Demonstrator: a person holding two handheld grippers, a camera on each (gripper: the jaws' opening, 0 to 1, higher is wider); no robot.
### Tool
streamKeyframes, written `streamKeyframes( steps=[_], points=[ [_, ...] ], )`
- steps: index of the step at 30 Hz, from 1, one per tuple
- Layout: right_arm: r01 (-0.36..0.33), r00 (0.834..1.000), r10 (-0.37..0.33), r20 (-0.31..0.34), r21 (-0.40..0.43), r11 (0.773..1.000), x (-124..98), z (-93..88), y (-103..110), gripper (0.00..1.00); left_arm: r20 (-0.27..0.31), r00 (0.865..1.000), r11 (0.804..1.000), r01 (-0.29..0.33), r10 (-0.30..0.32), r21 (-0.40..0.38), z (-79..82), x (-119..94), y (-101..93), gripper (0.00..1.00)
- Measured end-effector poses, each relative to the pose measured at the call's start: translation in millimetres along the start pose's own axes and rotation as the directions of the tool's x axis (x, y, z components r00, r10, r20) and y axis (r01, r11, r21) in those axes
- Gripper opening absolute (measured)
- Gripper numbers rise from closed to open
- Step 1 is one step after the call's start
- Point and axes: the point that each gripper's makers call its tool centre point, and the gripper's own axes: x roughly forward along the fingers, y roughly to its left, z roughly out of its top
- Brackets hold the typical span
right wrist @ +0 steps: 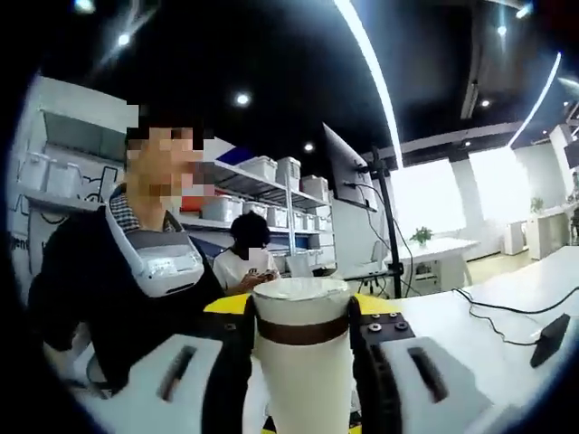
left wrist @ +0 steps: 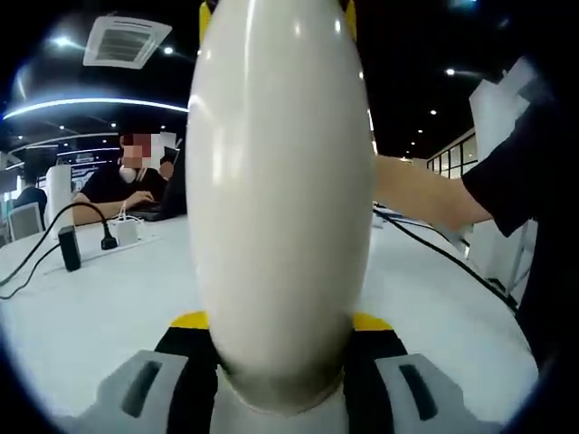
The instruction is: Grasp the water cup twist off the cup lid place the cup lid on the table
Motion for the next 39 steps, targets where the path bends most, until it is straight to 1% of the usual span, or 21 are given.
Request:
streamKeyframes(
  steps=[3,6,8,11,14,16,17,19,20,22,23,25,26,27,28,31,32,34,35,36,39],
  points=[
    [0.106,0.994,-0.107,-0.017,-0.052,0.993,6,-0.2,-5,0.59,-0.001,1.0,1.0,0.003,-0.003,0.004,-0.2,0,-2.1,0.55],
    [0.196,0.98,-0.199,-0.017,-0.101,0.975,8,4.9,-3,0.62,-0.002,1.0,1.0,0.002,-0.002,0.016,0.0,1,-4.3,0.55],
    [0.253,0.966,-0.257,-0.008,-0.153,0.955,10,9.2,1,0.62,-0.002,1.0,1.0,0.0,0.0,0.017,0.1,0,-5.9,0.55],
    [0.361,0.927,-0.375,-0.019,-0.23,0.904,9,11.2,2,0.62,-0.003,1.0,1.0,0.0,0.001,0.015,0.2,0,-7.6,0.55],
    [0.518,0.84,-0.543,0.0,-0.301,0.801,2,15.7,5,0.63,-0.004,1.0,1.0,-0.003,0.003,0.018,0.0,0,-9.1,0.55],
    [0.576,0.802,-0.597,0.03,-0.306,0.758,-1,19.8,10,0.65,-0.005,1.0,1.0,-0.004,0.004,0.018,-0.3,0,-9.3,0.55],
    [0.617,0.771,-0.635,0.042,-0.296,0.729,-4,21.2,13,0.65,-0.006,1.0,1.0,-0.007,0.007,0.019,-0.5,-1,-10.3,0.55],
    [0.713,0.69,-0.715,0.109,-0.273,0.646,-13,28.7,19,0.65,-0.009,1.0,1.0,-0.011,0.011,0.022,-1.1,-1,-10.0,0.55],
    [0.764,0.637,-0.759,0.135,-0.247,0.597,-19,30.3,21,0.65,-0.01,1.0,1.0,-0.011,0.012,0.022,-1.3,-1,-9.9,0.55],
    [0.83,0.55,-0.816,0.178,-0.225,0.51,-27,31.9,34,0.64,-0.012,1.0,1.0,-0.015,0.015,0.024,-2.2,0,-9.0,0.55],
    [0.862,0.496,-0.85,0.179,-0.216,0.458,-33,29.9,37,0.64,-0.014,1.0,1.0,-0.016,0.016,0.025,-2.7,0,-8.2,0.55],
    [0.894,0.427,-0.885,0.186,-0.233,0.382,-39,26.1,45,0.62,-0.016,1.0,0.999,-0.019,0.019,0.029,-2.8,-1,-8.2,0.55],
    [0.912,0.382,-0.908,0.171,-0.232,0.339,-43,21.2,48,0.61,-0.017,1.0,0.999,-0.02,0.021,0.031,-3.0,-1,-7.9,0.55],
    [0.922,0.352,-0.917,0.188,-0.238,0.305,-45,21.7,52,0.59,-0.018,1.0,0.999,-0.021,0.022,0.032,-3.2,-1,-7.4,0.55],
    [0.924,0.342,-0.917,0.207,-0.249,0.289,-44,22.7,55,0.58,-0.02,1.0,0.999,-0.023,0.023,0.034,-3.5,-2,-7.3,0.55],
    [0.947,0.267,-0.934,0.237,-0.245,0.208,-42,20.5,64,0.57,-0.024,0.999,0.999,-0.028,0.029,0.039,-4.2,-2,-6.2,0.55],
    [0.951,0.227,-0.944,0.242,-0.265,0.16,-40,19.5,66,0.58,-0.025,0.999,0.999,-0.029,0.03,0.041,-4.4,-2,-6.0,0.55],
    [0.951,0.172,-0.946,0.275,-0.297,0.086,-37,21.6,70,0.58,-0.027,0.999,0.999,-0.03,0.031,0.043,-5.0,-2,-5.3,0.55],
    [0.951,0.165,-0.941,0.294,-0.3,0.073,-31,22.5,71,0.58,-0.028,0.999,0.999,-0.031,0.032,0.044,-5.4,-2,-5.6,0.55],
    [0.951,0.173,-0.94,0.294,-0.297,0.082,-24,19.9,71,0.58,-0.029,0.999,0.998,-0.032,0.034,0.045,-5.7,-2,-5.8,0.55],
    [0.95,0.16,-0.94,0.302,-0.306,0.063,-11,15.2,65,0.58,-0.032,0.999,0.998,-0.036,0.038,0.049,-6.5,-2,-6.2,0.55]
  ],
)
